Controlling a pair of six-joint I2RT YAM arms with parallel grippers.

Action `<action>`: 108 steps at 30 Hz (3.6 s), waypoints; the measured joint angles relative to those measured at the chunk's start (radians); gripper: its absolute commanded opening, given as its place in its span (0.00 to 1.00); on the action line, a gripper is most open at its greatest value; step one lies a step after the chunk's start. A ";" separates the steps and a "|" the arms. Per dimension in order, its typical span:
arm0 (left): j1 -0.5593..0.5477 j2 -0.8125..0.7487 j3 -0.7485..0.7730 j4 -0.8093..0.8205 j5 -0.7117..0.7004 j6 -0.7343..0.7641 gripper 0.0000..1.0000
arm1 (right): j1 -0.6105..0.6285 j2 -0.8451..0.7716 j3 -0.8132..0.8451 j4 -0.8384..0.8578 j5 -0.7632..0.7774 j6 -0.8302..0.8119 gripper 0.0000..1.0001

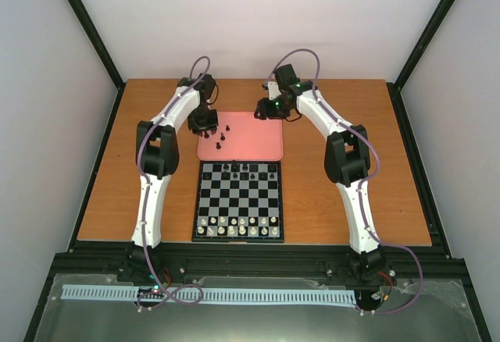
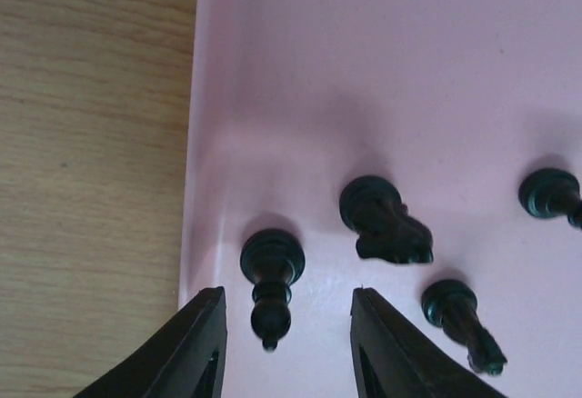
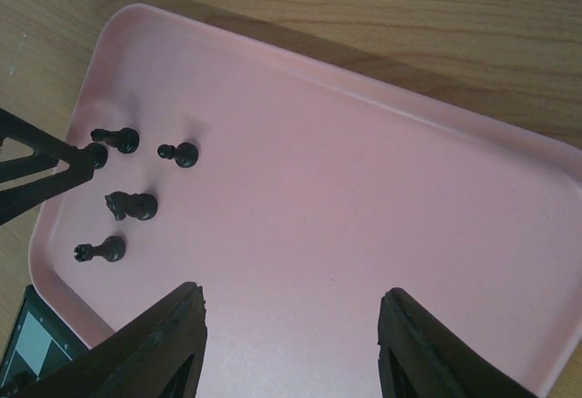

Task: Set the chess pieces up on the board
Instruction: Pick up the chess piece from the storage box, then place the chess piece on the chessboard.

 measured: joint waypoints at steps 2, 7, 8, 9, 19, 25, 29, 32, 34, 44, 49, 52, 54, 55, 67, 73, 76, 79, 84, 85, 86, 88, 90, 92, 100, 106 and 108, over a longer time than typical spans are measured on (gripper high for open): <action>0.000 0.014 0.013 0.005 0.000 0.000 0.39 | 0.000 0.001 0.005 -0.002 0.000 0.000 0.52; 0.003 0.048 0.036 0.010 0.000 0.000 0.36 | 0.000 0.003 0.011 -0.001 0.000 0.000 0.52; 0.004 0.051 0.038 0.010 0.000 0.000 0.36 | 0.000 0.005 0.011 -0.001 0.000 0.000 0.52; 0.005 0.053 0.042 0.010 0.000 0.000 0.35 | 0.000 0.007 0.012 -0.002 0.000 0.000 0.52; 0.013 0.056 0.048 0.011 0.000 0.001 0.19 | 0.000 0.016 0.016 -0.003 0.000 0.000 0.52; 0.013 0.056 0.048 0.011 0.000 0.001 0.04 | 0.000 0.016 0.024 -0.003 0.000 0.000 0.52; 0.013 0.056 0.051 0.010 0.000 -0.001 0.03 | 0.000 0.018 0.024 -0.003 0.000 0.000 0.52; 0.013 0.056 0.055 0.002 0.000 -0.001 0.03 | 0.000 0.018 0.024 -0.004 0.000 0.000 0.52; 0.013 0.052 0.051 -0.007 0.002 0.000 0.03 | 0.000 0.018 0.024 -0.004 0.000 0.000 0.52; -0.067 -0.279 -0.124 -0.031 0.018 -0.009 0.02 | 0.000 0.018 0.023 -0.007 0.005 -0.003 0.52; -0.199 -0.370 -0.095 -0.018 0.071 -0.019 0.01 | 0.000 0.018 0.021 -0.007 0.016 -0.003 0.52; -0.261 -0.339 -0.085 -0.016 0.093 -0.018 0.01 | 0.000 0.018 0.019 -0.005 0.021 -0.004 0.53; -0.291 -0.308 -0.085 -0.016 0.102 -0.018 0.01 | 0.000 0.014 -0.005 0.000 0.031 -0.007 0.53; -0.301 -0.296 -0.087 -0.015 0.105 -0.018 0.01 | 0.000 0.014 -0.009 0.000 0.033 -0.007 0.53; -0.386 -0.237 -0.134 -0.009 0.143 -0.003 0.01 | 0.000 0.014 -0.037 -0.014 0.043 -0.015 0.53; -0.400 -0.198 -0.145 -0.008 0.157 0.012 0.01 | 0.000 0.014 -0.037 -0.014 0.042 -0.016 0.53; -0.400 -0.188 -0.159 -0.008 0.161 0.018 0.01 | 0.000 0.014 -0.037 -0.014 0.042 -0.016 0.53; -0.402 -0.185 -0.175 -0.007 0.164 0.023 0.01 | 0.000 0.014 -0.037 -0.014 0.042 -0.017 0.53; -0.419 -0.174 -0.183 -0.006 0.162 0.030 0.01 | 0.000 0.014 -0.037 -0.014 0.043 -0.018 0.53; -0.423 -0.173 -0.185 -0.005 0.162 0.031 0.01 | 0.000 0.014 -0.037 -0.014 0.043 -0.018 0.53; -0.427 -0.172 -0.186 -0.004 0.162 0.031 0.01 | 0.000 0.014 -0.037 -0.014 0.043 -0.018 0.53; -0.432 -0.167 -0.189 0.000 0.160 0.031 0.01 | 0.000 0.014 -0.037 -0.014 0.042 -0.018 0.53; -0.433 -0.164 -0.199 0.006 0.158 0.031 0.01 | 0.000 0.014 -0.037 -0.014 0.042 -0.019 0.53; -0.433 -0.163 -0.211 0.008 0.154 0.031 0.01 | 0.000 0.014 -0.037 -0.014 0.042 -0.019 0.53; -0.433 -0.151 -0.224 0.029 0.120 0.029 0.01 | 0.000 0.014 -0.037 -0.014 0.043 -0.020 0.53; -0.433 -0.151 -0.225 0.056 0.100 0.023 0.01 | 0.000 0.014 -0.037 -0.014 0.042 -0.023 0.53; -0.433 -0.150 -0.225 0.060 0.096 0.022 0.01 | 0.000 0.014 -0.037 -0.014 0.043 -0.023 0.53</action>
